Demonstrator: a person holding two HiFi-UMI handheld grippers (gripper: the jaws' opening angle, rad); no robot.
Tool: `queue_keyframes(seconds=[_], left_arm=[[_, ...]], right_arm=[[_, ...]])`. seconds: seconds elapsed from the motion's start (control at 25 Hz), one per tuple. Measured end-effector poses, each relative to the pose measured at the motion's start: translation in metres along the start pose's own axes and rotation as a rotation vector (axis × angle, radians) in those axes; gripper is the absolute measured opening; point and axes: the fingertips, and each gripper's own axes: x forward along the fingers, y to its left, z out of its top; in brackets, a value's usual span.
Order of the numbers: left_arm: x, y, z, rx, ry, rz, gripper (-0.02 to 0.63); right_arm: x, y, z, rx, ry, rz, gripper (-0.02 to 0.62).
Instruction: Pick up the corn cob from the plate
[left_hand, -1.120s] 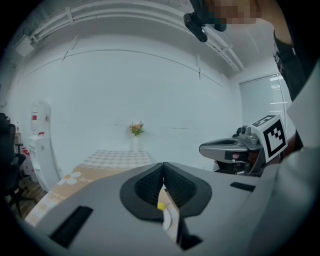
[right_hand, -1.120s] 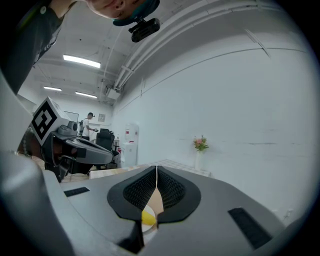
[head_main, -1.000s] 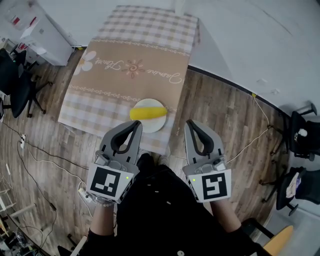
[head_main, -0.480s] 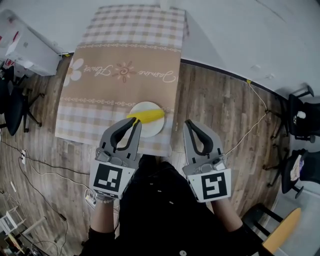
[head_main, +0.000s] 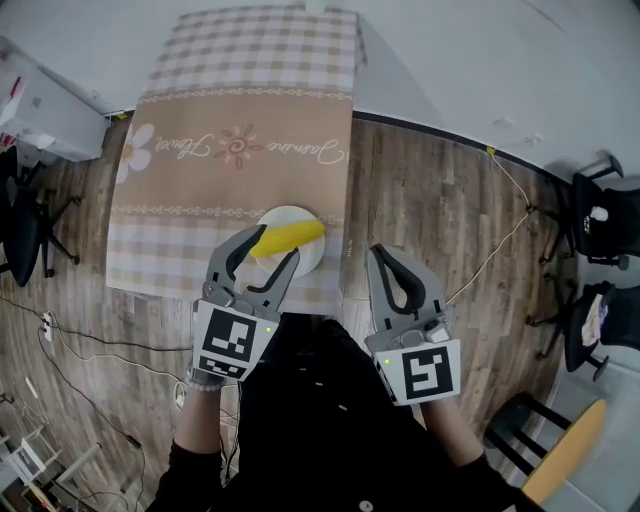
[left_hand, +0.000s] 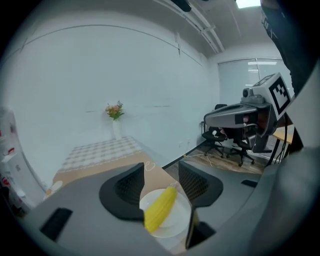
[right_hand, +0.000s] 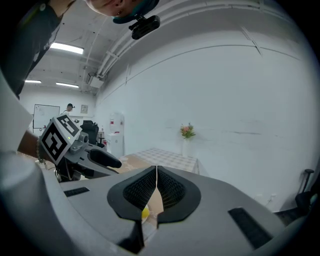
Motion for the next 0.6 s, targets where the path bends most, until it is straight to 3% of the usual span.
queue_keyframes(seconds=[0.6], left_arm=[[0.049,-0.013,-0.097,0.132,0.282,-0.16,0.261]], right_arm=[[-0.011,-0.005,-0.027,0.047,0.076,-0.055,0.043]])
